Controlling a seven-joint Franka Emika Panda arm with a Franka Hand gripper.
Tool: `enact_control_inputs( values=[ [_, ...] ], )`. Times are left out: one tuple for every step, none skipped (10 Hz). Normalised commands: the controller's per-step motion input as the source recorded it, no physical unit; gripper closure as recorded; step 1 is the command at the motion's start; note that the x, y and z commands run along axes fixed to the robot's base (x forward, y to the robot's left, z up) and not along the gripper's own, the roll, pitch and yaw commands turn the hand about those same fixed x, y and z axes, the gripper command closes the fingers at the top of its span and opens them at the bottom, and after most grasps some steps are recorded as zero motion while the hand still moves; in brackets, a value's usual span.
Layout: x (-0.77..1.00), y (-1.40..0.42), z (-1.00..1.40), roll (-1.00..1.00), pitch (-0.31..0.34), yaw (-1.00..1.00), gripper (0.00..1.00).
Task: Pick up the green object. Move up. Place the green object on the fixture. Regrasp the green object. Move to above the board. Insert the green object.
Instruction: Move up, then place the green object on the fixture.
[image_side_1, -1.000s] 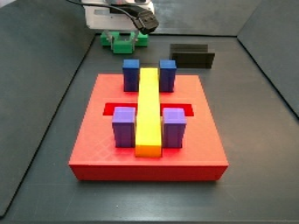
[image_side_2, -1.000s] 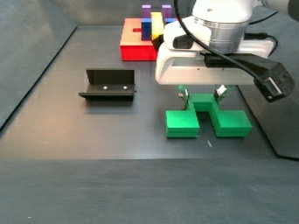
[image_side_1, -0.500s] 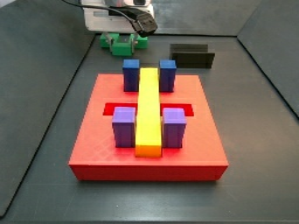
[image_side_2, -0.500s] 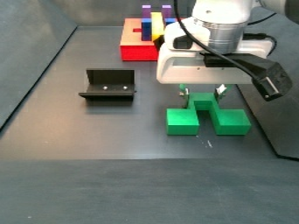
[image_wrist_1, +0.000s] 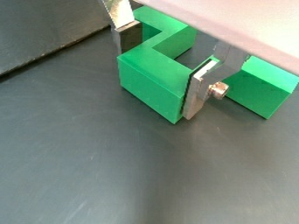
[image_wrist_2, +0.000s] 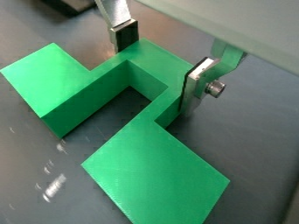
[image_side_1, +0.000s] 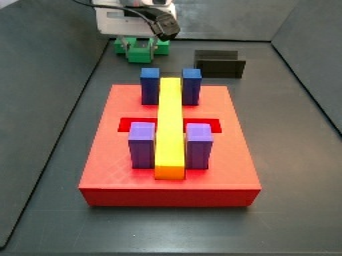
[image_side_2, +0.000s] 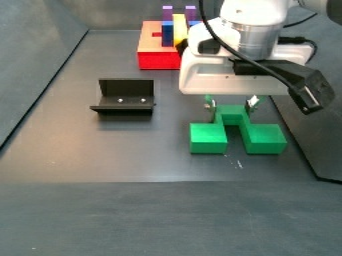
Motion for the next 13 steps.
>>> enact_control_inputs(
  values=[
    [-0.09,0.07,0.79,0.00,0.037,0.05,1.00],
    [-0.11,0.06,0.69,0.00,0.059,0.05,1.00],
    [-0.04,0.02,0.23,0.02,0.024,0.02,1.00],
    [0.02,0.00,0.00,0.00,0.000,0.00,1.00],
    [0.00,0.08,0.00,0.00,0.000,0.00,1.00],
    [0.19,0.09,0.09,-0.24,-0.051,-0.25,1.00],
    [0.58,0.00,0.47,-0.38,0.000,0.00,1.00],
    [0.75,-0.13,0.55,-0.27,0.014,0.01,1.00],
    [0.71,-0.23,0.57,-0.25,0.137,0.05,1.00],
    [0.62,-0.22,0.47,-0.46,0.037,0.07,1.00],
    [0.61,-0.20,0.39,-0.55,0.000,0.05,1.00],
    [0.53,-0.12,0.36,-0.71,0.000,0.03,1.00],
    [0.45,-0.05,0.26,-0.84,-0.051,0.05,1.00]
  ],
)
